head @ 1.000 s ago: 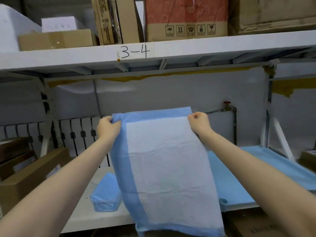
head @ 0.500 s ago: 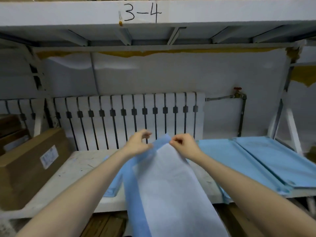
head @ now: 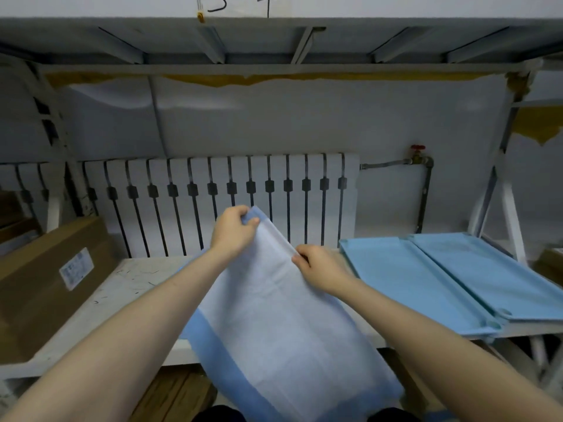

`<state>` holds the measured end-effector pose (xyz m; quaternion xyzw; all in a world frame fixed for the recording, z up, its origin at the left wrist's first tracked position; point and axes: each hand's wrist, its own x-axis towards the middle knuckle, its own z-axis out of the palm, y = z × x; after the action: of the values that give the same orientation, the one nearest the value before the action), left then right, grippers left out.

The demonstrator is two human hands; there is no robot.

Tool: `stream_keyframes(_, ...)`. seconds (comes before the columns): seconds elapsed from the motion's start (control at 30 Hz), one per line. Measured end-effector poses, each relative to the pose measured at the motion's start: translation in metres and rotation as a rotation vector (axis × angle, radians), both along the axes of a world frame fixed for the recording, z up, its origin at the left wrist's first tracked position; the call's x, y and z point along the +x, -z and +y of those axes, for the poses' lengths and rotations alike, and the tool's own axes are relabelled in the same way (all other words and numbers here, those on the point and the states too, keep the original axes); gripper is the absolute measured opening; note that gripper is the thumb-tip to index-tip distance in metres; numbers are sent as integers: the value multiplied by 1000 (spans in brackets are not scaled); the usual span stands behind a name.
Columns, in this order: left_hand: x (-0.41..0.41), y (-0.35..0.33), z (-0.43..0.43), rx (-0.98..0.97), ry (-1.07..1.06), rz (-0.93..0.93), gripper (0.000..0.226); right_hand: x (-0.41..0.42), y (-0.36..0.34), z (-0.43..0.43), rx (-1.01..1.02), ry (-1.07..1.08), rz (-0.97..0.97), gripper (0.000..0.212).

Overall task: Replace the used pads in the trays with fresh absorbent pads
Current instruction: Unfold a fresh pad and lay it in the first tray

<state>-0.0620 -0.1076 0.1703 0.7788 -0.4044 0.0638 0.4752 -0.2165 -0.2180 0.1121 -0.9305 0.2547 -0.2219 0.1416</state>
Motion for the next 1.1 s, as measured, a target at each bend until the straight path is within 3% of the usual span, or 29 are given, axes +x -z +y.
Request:
stream_keyframes(0.13,0,-9,11,-116,-136,73,8,-5,22,-5,69,18,104,36)
stream_keyframes(0.23,2,-10,23,-121,-222,37,17,-16,34,-9,67,36,153,37)
stream_keyframes(0.63,29,-12,72,-126,-468,68,22,-78,63,-34,-55,149,329,22)
stream_keyframes(0.83,19,-10,81,-138,-459,86,30,-91,76,-41,-25,189,574,9)
stream_keyframes(0.9,20,-12,79,-137,-341,4,18,-84,67,-39,27,185,490,8)
stream_keyframes(0.97,16,-15,72,-106,-191,-88,5,-70,49,-30,92,126,279,25)
stream_keyframes(1.1,-9,-22,59,2,121,-224,16,-27,0,19,245,-163,-77,60)
